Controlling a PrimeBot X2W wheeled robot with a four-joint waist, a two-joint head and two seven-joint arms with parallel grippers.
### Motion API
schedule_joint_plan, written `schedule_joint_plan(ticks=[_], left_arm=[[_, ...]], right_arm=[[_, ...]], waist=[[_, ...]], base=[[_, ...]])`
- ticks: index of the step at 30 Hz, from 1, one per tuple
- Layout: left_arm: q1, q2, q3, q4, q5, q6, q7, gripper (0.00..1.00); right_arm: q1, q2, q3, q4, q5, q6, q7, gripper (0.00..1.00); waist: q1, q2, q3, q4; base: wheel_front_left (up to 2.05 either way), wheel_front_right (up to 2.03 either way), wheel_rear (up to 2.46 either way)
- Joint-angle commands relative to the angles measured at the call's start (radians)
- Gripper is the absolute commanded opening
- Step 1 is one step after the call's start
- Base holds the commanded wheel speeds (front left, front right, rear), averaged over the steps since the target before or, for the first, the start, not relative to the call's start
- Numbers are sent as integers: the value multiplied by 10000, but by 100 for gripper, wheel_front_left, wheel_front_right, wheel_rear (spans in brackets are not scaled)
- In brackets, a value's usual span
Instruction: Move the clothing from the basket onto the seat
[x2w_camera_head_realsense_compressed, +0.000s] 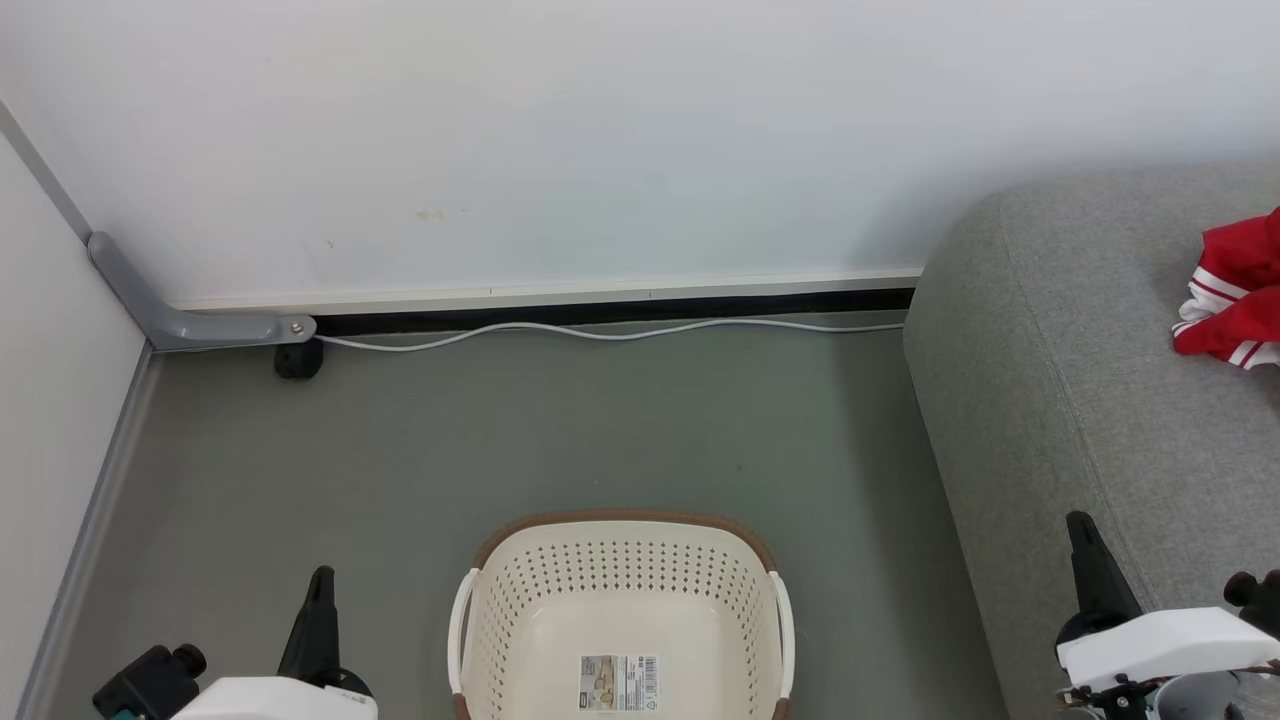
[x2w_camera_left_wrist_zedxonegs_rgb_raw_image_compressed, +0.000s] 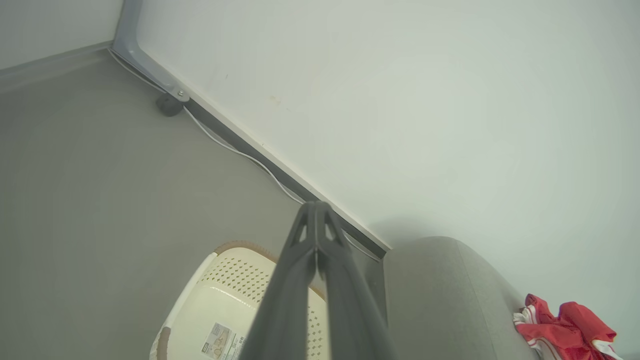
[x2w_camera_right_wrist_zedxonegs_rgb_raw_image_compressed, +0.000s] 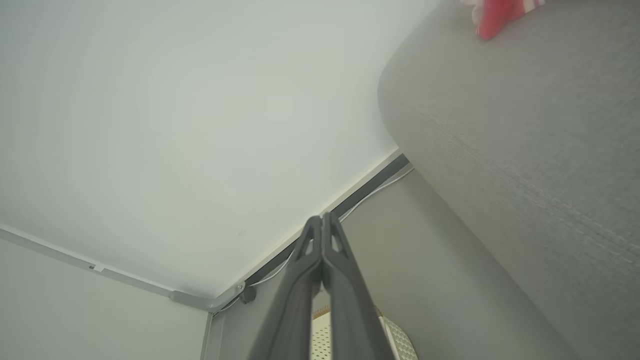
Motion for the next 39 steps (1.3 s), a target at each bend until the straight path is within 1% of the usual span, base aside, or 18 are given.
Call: schedule_joint_plan(ticks=[1, 32, 39], left_arm=[[-570, 161, 210, -318, -320, -111, 51, 0], [-860, 205, 487, -564, -3824, -299, 993, 0], [-914, 214, 539, -610, -4478, -334, 1169, 0]], right_arm=[[-251, -63, 12, -346, 286, 17, 74, 0], [-233, 142, -570, -766, 3615, 24, 1020, 0], [-230, 180, -679, -844, 4236, 26, 1197, 0]], waist=[[-1, 0, -5, 2], [-1, 0, -140, 52], [-1, 0, -166, 61]], base=[[0, 0, 0], [0, 0, 0], [0, 0, 0]])
